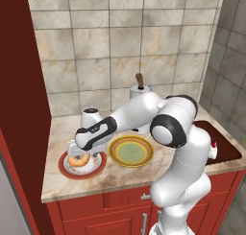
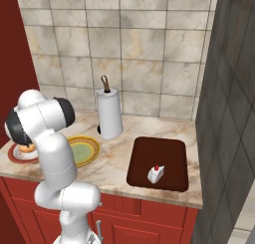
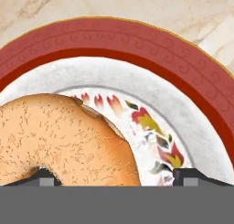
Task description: Move the dessert items from the plates to the tray.
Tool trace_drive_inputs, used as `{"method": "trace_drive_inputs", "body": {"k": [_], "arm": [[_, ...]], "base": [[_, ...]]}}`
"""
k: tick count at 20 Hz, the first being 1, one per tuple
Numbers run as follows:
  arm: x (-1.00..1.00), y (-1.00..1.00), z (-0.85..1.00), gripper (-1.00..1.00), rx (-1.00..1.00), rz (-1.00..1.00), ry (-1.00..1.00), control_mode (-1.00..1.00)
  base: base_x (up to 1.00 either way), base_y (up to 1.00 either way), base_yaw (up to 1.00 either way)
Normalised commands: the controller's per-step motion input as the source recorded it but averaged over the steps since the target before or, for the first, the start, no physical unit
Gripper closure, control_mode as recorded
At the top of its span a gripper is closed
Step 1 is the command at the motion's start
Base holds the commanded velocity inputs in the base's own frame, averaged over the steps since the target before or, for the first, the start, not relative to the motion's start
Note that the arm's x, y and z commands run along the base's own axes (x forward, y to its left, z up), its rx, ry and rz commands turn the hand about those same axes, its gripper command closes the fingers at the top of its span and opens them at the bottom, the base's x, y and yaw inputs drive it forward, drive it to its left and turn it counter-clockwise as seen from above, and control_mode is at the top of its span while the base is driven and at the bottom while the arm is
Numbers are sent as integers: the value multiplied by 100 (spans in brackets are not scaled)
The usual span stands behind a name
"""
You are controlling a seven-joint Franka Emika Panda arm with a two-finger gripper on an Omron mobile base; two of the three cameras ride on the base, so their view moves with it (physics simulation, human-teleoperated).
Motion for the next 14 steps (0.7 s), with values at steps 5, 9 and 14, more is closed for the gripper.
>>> {"method": "trace_drive_inputs", "body": {"k": [5, 9, 14], "arm": [[0, 1, -4, 100, 0, 0, 1, -100], [0, 0, 0, 100, 0, 1, 0, -100], [-7, -11, 12, 100, 0, 1, -4, -100]], "base": [[0, 0, 0], [0, 0, 0], [0, 0, 0]]}}
